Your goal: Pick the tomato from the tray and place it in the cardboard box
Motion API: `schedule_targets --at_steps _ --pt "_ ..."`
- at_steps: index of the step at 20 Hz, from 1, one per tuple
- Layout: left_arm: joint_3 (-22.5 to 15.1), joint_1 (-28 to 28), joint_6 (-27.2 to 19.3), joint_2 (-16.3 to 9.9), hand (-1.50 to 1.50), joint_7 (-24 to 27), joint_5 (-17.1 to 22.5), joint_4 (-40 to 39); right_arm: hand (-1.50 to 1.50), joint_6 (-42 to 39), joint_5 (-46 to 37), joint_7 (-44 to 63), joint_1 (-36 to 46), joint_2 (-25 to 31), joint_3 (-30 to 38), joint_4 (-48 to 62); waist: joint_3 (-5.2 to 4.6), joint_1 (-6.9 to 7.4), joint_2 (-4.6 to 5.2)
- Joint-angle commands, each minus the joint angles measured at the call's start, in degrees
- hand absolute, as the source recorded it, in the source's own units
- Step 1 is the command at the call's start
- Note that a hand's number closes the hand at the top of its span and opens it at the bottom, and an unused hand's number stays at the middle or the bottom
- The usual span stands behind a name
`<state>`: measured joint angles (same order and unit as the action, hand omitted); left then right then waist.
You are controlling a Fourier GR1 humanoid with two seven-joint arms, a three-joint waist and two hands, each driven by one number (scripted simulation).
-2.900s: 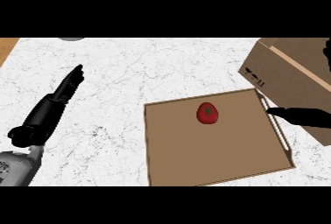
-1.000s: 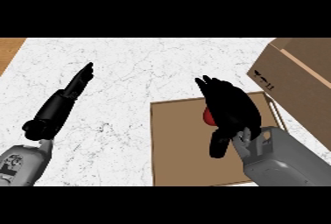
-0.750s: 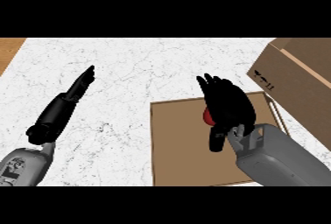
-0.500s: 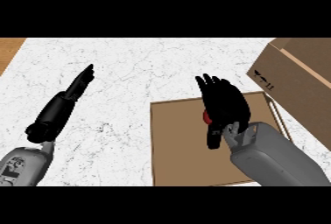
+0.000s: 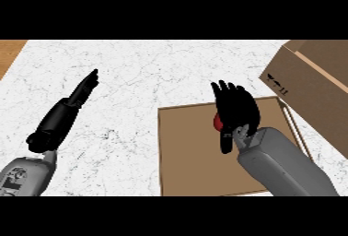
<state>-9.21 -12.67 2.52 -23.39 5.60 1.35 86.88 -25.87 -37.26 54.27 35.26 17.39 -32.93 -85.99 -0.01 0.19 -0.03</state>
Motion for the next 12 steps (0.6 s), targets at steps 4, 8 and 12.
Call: schedule_targets --at_steps 4,8,12 --pt "3.3 -2.5 2.8 1.6 0.0 -2.1 -1.3 -0.5 -1.5 -3.5 -4.0 -3.8 -3.1 -0.8 5.0 -0.2 0.01 -0.21 0.0" --pt "5.4 -0.2 4.6 0.4 0.0 -1.3 -1.8 1.0 -1.5 -1.2 -7.9 -4.9 -2.1 -6.0 5.2 7.2 0.01 0.13 0.03" --pt "4.3 -1.3 4.5 3.7 0.0 -2.1 -2.3 0.7 -1.5 1.6 -13.1 -5.5 -7.8 -5.1 2.9 6.7 0.01 -0.13 0.02"
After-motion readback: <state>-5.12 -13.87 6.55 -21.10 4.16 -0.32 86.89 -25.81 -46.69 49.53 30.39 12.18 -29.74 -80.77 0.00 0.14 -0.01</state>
